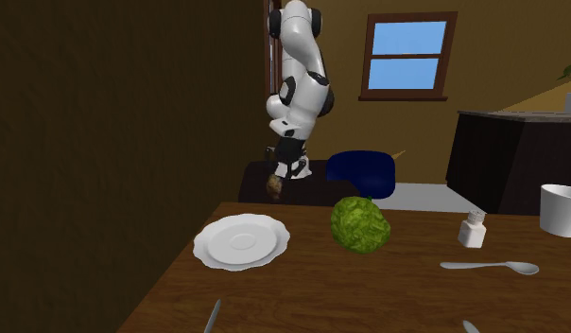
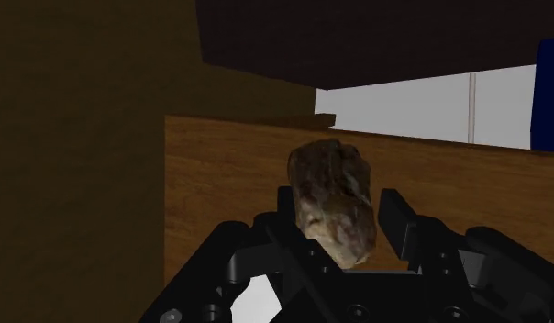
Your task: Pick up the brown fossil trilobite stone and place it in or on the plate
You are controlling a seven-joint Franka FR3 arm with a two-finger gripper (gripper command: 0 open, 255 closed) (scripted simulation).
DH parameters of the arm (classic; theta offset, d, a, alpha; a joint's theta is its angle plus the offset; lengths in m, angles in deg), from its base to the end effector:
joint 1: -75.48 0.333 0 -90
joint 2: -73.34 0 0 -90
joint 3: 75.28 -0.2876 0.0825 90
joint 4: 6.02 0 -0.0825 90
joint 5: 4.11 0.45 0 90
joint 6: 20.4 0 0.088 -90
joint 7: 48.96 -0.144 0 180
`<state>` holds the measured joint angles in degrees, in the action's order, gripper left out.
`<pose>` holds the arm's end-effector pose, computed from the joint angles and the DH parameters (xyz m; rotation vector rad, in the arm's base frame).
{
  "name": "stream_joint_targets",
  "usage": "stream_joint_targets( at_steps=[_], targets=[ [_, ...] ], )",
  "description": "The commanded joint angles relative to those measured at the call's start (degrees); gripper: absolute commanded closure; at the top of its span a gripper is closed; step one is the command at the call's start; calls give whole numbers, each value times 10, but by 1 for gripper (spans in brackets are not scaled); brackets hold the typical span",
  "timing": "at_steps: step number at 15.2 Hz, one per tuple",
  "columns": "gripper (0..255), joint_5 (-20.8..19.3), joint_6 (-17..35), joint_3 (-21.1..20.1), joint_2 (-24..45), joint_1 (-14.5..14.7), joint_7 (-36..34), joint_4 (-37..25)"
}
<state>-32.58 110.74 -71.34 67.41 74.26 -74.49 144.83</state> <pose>0.4308 -0.0616 0.1492 2.7625 -0.2203 -0.2415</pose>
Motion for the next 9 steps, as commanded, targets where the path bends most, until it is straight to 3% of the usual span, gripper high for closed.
stream_joint_targets(
  at_steps=[1,9],
  targets=[
    [255,-2,3,8,39,-7,14,-42],
    [255,21,-22,28,175,-32,88,-225]
  ],
)
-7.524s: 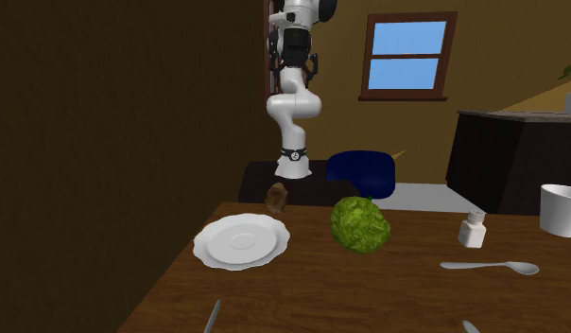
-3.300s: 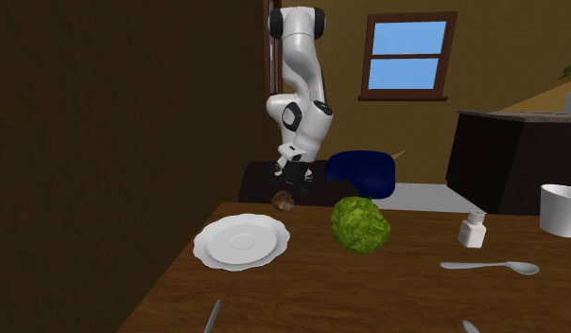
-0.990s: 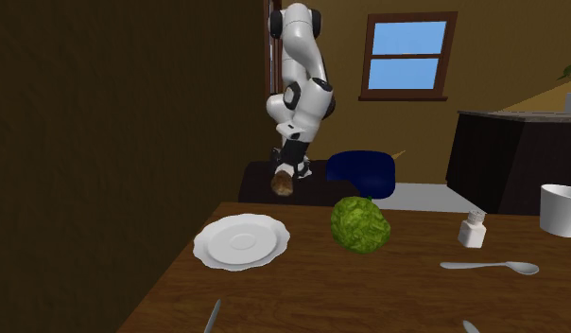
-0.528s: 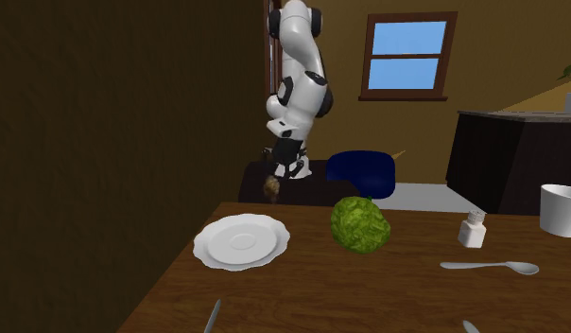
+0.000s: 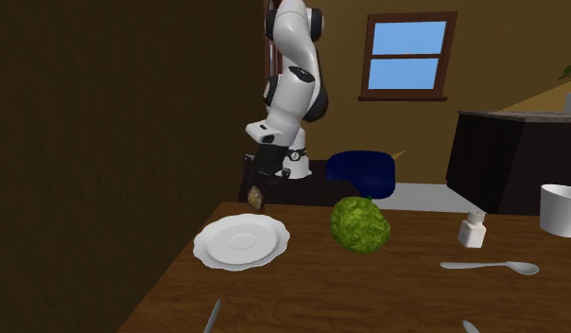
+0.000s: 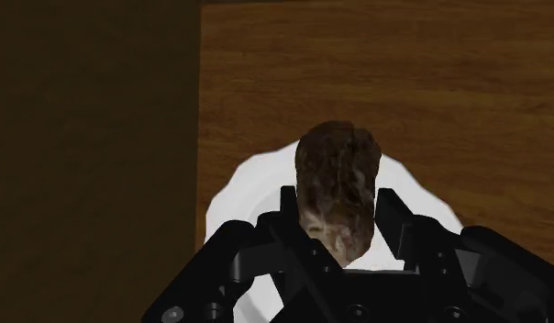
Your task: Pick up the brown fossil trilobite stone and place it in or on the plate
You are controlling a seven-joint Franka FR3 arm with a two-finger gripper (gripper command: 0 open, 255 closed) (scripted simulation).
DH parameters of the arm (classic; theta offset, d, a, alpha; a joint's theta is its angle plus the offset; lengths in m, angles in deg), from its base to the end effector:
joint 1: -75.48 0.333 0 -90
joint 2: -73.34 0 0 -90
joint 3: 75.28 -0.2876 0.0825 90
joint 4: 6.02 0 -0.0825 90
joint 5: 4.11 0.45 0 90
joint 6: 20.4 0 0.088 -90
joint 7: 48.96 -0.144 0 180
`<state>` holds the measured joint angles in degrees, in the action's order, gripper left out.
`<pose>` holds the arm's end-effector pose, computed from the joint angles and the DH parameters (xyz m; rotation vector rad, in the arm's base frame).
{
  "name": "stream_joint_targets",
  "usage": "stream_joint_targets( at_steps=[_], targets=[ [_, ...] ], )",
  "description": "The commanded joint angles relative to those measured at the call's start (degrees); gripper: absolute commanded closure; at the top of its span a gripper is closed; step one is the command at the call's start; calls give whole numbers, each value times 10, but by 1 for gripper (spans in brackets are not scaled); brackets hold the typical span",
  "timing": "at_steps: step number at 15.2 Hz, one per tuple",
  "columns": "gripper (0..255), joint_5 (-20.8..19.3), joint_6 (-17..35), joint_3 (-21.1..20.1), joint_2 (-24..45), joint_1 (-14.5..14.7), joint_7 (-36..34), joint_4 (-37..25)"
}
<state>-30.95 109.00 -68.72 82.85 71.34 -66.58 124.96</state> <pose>0.5278 -0.1278 0.1550 2.7628 -0.2196 -0.2382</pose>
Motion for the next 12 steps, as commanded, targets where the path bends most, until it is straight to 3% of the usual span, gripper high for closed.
stream_joint_targets(
  at_steps=[1,4,7,8,10,11,12],
  targets=[
    [255,9,-10,3,38,-6,18,-51],
    [255,25,-33,6,102,-19,53,-148],
    [255,22,-23,6,102,-18,46,-136],
    [0,22,-23,6,102,-18,46,-136],
    [0,73,131,4,31,-69,98,-10],
    [0,119,208,-1,6,-98,147,46],
    [0,195,282,-15,-11,-131,225,97]
  ],
)
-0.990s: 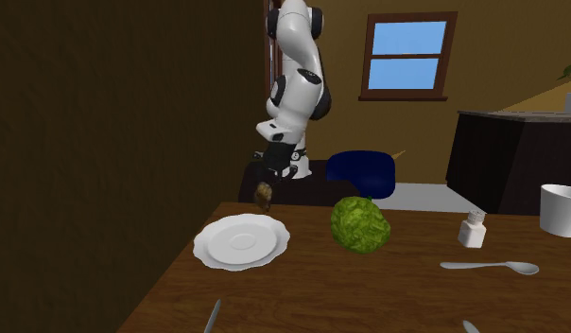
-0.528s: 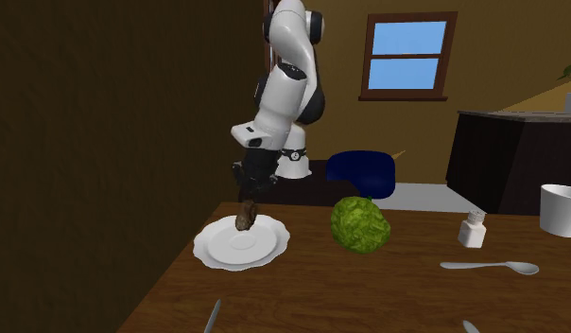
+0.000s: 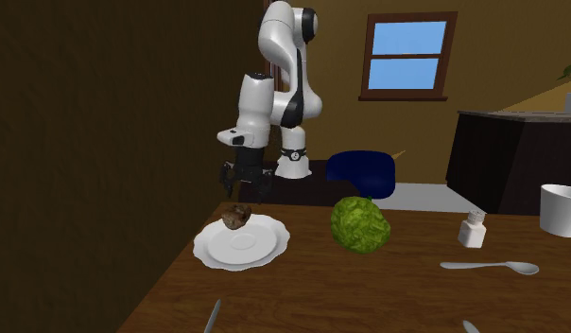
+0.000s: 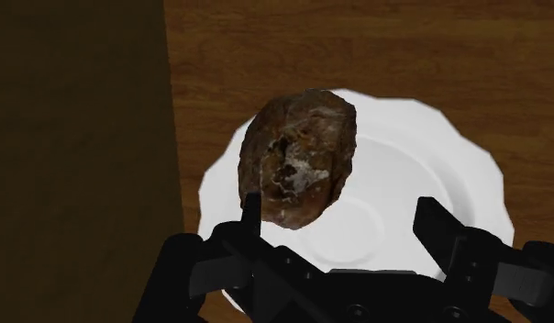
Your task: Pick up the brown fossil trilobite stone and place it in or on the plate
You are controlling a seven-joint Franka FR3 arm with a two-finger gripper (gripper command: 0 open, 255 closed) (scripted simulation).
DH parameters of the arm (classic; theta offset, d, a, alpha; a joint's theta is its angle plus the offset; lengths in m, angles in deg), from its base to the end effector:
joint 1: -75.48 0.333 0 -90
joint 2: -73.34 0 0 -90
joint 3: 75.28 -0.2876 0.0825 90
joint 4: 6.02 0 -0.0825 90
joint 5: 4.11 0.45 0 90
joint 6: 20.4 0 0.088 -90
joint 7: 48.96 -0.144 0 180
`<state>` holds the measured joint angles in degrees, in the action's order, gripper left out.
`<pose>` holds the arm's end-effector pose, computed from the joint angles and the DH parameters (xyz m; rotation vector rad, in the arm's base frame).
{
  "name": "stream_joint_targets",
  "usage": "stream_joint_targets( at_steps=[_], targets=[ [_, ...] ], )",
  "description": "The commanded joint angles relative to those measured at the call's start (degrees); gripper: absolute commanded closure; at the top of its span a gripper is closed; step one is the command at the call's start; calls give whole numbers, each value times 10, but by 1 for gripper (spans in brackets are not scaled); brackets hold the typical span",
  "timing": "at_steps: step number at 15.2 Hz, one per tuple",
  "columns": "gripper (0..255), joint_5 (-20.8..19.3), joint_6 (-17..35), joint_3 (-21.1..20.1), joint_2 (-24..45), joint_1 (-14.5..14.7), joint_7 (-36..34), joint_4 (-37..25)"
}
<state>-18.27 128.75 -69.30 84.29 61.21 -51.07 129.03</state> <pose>0.5167 -0.1932 0.1344 2.9708 -0.2662 0.0434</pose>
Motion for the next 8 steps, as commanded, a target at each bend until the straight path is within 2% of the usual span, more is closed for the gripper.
stream_joint_targets(
  at_steps=[1,8],
  targets=[
    [0,97,105,-19,-28,-44,98,70],
    [0,99,157,-21,39,-48,99,55]
  ],
)
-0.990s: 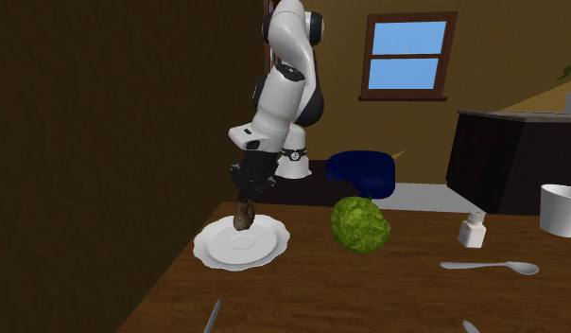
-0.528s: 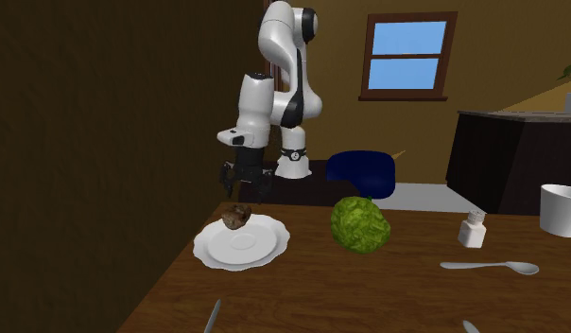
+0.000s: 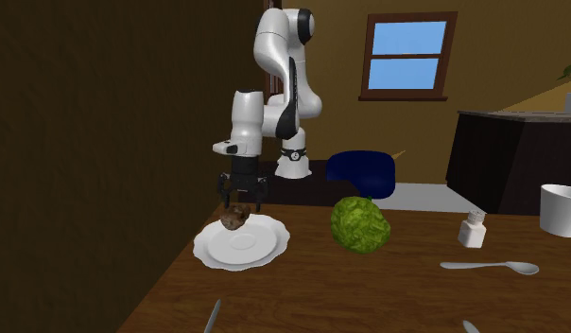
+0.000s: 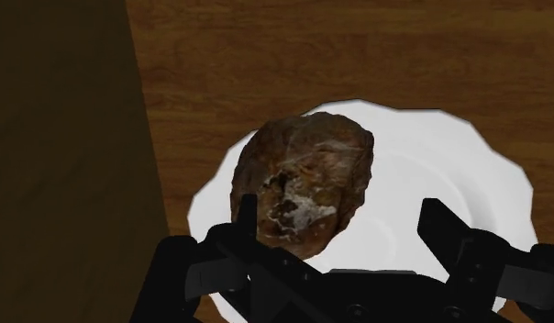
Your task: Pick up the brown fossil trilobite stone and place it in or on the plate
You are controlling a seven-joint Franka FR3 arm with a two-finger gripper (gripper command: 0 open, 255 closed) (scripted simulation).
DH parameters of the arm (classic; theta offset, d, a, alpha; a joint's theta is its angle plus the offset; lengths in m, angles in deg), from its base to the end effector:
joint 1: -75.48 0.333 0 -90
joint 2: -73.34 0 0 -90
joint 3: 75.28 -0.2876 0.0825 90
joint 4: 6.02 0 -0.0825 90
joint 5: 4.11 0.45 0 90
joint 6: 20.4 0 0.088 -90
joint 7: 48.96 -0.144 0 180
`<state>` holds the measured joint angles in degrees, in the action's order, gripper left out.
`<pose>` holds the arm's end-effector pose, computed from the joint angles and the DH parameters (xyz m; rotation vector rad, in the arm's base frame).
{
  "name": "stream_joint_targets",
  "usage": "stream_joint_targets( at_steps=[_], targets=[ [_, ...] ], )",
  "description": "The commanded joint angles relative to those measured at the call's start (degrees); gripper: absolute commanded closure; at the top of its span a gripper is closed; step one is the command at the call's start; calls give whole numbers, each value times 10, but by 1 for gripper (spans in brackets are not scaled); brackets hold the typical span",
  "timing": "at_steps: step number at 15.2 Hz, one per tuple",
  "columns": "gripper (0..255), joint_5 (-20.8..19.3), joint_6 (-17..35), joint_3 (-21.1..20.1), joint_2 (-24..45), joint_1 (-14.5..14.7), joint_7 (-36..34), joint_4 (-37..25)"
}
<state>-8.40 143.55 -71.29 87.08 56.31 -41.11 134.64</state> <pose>0.4856 -0.2072 0.0954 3.0330 -0.2945 0.2276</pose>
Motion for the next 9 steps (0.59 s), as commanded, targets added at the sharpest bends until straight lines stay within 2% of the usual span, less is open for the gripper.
stream_joint_targets(
  at_steps=[1,8,9],
  targets=[
    [0,0,9,-1,11,1,0,-1],
    [0,1,9,0,11,1,0,-1],
    [255,1,8,0,11,1,0,-2]
  ],
)
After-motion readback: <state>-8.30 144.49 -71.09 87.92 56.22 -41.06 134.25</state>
